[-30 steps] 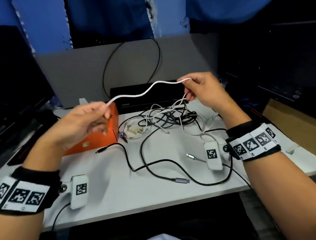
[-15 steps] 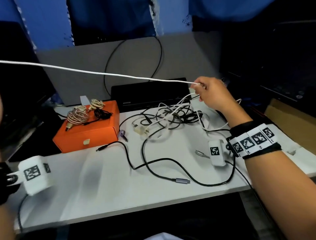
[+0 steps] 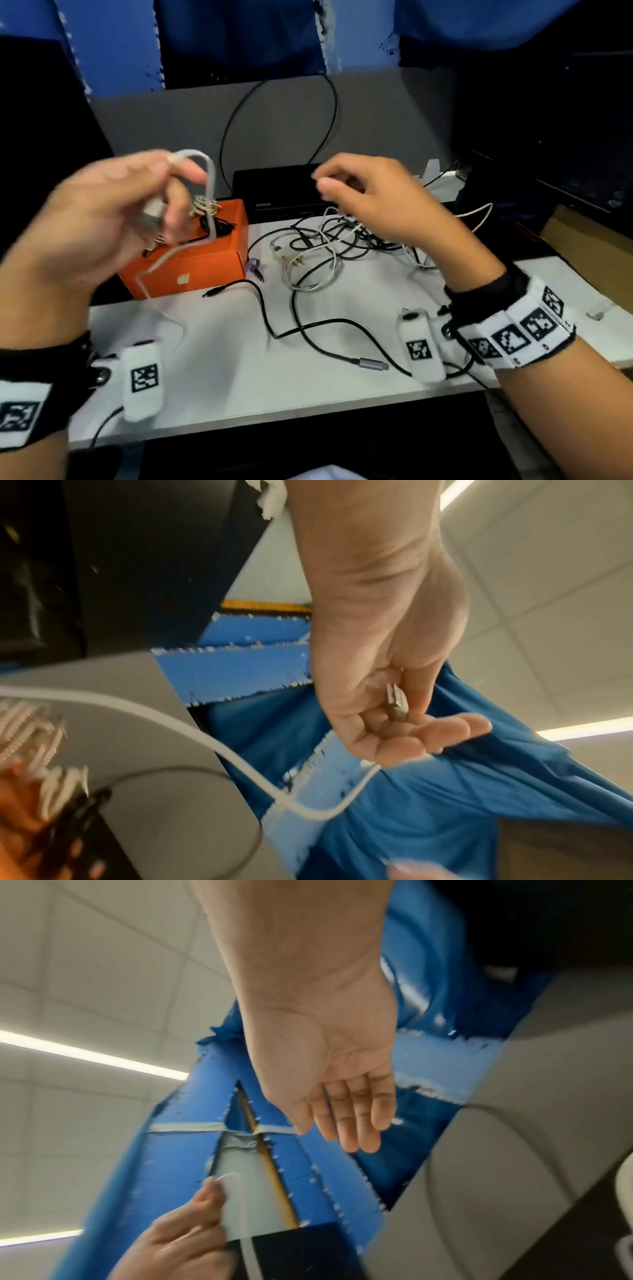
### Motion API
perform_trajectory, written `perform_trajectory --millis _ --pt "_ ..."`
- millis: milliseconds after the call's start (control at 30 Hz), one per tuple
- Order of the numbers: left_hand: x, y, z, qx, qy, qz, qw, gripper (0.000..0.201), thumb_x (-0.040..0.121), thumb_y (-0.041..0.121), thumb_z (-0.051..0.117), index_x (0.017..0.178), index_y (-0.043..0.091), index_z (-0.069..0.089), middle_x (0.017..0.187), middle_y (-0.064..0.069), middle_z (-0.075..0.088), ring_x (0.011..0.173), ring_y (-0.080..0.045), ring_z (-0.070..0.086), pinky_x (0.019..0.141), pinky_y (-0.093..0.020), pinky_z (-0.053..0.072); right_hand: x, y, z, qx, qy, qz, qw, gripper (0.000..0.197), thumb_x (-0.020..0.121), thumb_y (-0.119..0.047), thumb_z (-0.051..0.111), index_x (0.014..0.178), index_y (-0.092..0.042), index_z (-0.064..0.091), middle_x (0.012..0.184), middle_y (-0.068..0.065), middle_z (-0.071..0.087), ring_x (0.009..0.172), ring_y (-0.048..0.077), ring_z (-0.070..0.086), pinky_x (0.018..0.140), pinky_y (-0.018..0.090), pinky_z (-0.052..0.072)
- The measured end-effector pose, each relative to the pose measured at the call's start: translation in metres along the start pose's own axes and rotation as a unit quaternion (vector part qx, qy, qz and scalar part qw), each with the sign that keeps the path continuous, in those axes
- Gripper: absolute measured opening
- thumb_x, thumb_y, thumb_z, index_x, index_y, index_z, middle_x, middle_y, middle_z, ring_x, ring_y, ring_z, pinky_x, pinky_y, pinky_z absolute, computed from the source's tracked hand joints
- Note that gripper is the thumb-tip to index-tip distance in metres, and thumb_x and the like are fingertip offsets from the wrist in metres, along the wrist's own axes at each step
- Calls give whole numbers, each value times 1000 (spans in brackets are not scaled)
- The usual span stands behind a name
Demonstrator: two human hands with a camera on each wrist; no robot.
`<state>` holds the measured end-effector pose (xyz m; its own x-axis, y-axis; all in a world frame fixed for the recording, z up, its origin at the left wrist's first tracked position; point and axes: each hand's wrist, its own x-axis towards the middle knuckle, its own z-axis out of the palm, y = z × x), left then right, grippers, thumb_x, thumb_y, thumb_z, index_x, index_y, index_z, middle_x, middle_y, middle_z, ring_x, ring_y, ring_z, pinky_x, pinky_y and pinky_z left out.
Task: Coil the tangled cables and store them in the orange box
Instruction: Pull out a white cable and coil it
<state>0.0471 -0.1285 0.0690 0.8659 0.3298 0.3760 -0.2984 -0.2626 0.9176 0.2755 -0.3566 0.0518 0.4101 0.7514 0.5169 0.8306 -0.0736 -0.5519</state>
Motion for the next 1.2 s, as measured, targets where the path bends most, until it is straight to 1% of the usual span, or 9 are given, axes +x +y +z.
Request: perform_trajectory --millis 133,200,333,500,600,733,867,1033,1200 --pt "-4 4 74 98 -93 26 991 28 101 20 48 93 8 72 71 -13 67 69 -27 61 64 -25 53 -16 -40 20 139 -59 -105 983 39 106 -24 53 145 -17 56 130 -3 68 120 5 64 105 30 51" --pt "-1 0 83 96 -92 20 991 27 100 20 52 89 13 75 79 -12 72 82 -26 68 77 -28 55 -19 -43 21 182 -88 -105 974 34 105 -19 56 138 -10 61 119 3 73 110 10 70 99 37 56" --pt "-2 -1 87 96 -77 -1 992 25 101 27 56 92 16 77 83 -9 74 82 -20 65 82 -33 45 -15 -34 1 208 -86 -61 972 16 104 -11 59 114 -8 70 73 3 63 59 17 59 59 36 53" --pt "-4 3 72 -54 -78 9 995 20 89 33 70 102 18 77 90 -4 75 94 -22 67 94 -39 53 -11 -24 -20 210 -40 -46 976 16 105 -11 57 106 -13 73 66 0 51 51 17 43 48 35 41" --pt "-3 5 75 -116 -36 58 991 19 94 27 61 107 22 75 98 4 77 110 -19 66 110 -49 42 -12 -26 -16 171 -26 -44 984 20 106 -13 55 112 -18 74 69 0 52 49 17 44 46 36 41" --pt "0 3 88 -53 68 96 992 29 103 24 48 104 28 77 107 3 78 106 -15 69 95 -35 52 -20 -41 11 97 -115 -39 988 19 107 -24 56 115 -24 73 60 -14 53 45 5 49 43 26 46" --pt "-3 -2 95 134 87 113 981 22 106 21 50 115 19 71 108 4 78 94 -12 74 75 -24 58 -27 -50 16 32 -230 -78 970 26 108 -23 54 112 -4 71 61 -20 53 56 0 49 57 12 38" --pt "-2 -4 91 237 15 110 965 20 104 19 55 105 20 75 92 9 76 87 0 69 81 -14 48 -22 -47 -5 113 -115 -72 984 19 102 -24 64 102 -10 77 82 11 71 68 17 60 66 33 48" --pt "-3 0 94 187 -12 59 981 33 103 24 50 100 0 73 86 15 73 88 1 66 85 -16 45 -20 -46 -3 155 -5 -62 986 12 102 -16 64 97 -10 73 85 -10 76 75 -3 65 73 12 44"
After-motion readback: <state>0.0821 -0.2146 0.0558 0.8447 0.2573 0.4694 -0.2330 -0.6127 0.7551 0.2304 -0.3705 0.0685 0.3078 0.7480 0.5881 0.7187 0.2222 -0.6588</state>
